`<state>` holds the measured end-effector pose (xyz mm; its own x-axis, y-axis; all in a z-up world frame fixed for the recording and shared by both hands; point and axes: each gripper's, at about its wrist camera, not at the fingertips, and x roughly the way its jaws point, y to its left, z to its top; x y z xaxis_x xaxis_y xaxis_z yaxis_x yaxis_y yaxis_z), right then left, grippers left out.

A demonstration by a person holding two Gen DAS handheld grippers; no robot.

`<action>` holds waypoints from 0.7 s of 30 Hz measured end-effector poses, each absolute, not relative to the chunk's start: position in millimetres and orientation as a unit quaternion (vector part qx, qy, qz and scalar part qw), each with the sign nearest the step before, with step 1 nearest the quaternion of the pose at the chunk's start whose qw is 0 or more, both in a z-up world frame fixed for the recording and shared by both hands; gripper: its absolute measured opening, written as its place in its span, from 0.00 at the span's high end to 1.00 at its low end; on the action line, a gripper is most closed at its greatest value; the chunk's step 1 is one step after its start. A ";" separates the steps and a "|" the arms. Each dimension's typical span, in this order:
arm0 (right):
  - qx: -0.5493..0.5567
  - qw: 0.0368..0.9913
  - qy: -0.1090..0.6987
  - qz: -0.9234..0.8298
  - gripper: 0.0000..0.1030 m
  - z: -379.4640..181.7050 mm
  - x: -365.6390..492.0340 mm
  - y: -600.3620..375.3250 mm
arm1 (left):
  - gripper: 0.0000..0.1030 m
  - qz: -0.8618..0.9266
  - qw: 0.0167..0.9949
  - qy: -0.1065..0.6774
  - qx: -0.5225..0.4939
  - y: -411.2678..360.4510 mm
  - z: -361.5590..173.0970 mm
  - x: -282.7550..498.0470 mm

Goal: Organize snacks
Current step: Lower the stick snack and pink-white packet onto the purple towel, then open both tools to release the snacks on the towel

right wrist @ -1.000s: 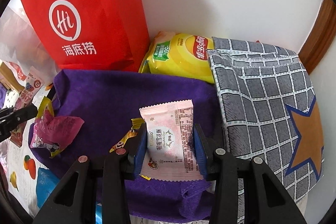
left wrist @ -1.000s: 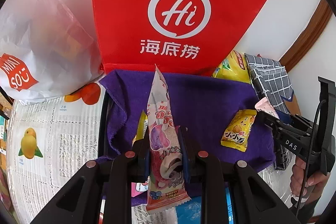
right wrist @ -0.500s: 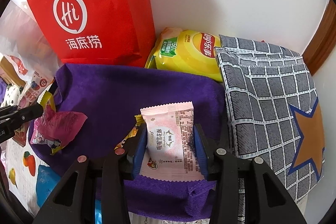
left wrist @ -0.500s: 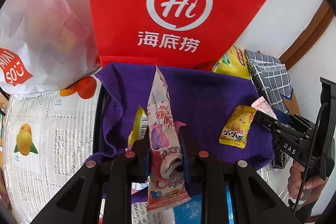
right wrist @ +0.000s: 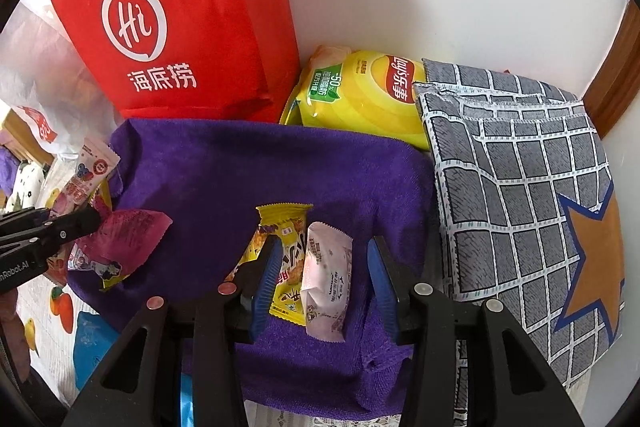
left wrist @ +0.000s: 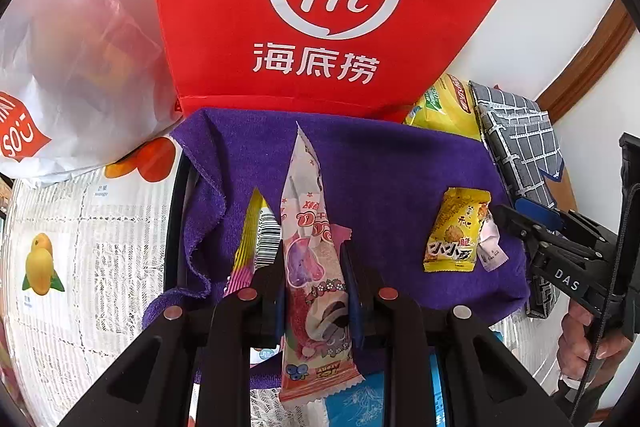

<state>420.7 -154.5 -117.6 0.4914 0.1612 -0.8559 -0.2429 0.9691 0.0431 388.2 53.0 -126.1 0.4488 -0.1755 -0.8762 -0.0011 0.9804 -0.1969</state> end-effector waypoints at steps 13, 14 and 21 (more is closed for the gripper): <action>-0.045 0.880 0.458 0.117 0.53 -94.3 404.2 -149.8 | 0.69 -0.061 0.853 0.509 -0.100 59.5 -113.9 384.1; -0.047 0.881 0.456 0.117 0.53 -92.3 402.6 -148.4 | 0.69 -0.062 0.853 0.508 -0.101 59.6 -112.5 383.8; -0.064 0.887 0.441 0.119 0.53 -82.4 393.0 -139.4 | 0.66 -0.080 0.863 0.490 -0.097 55.7 -98.6 375.1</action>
<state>393.0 -139.4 -82.4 0.5823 0.1537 -0.7983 -0.2670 0.9636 -0.0093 375.1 55.7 -98.6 0.5080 -0.2328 -0.8293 0.0423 0.9684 -0.2459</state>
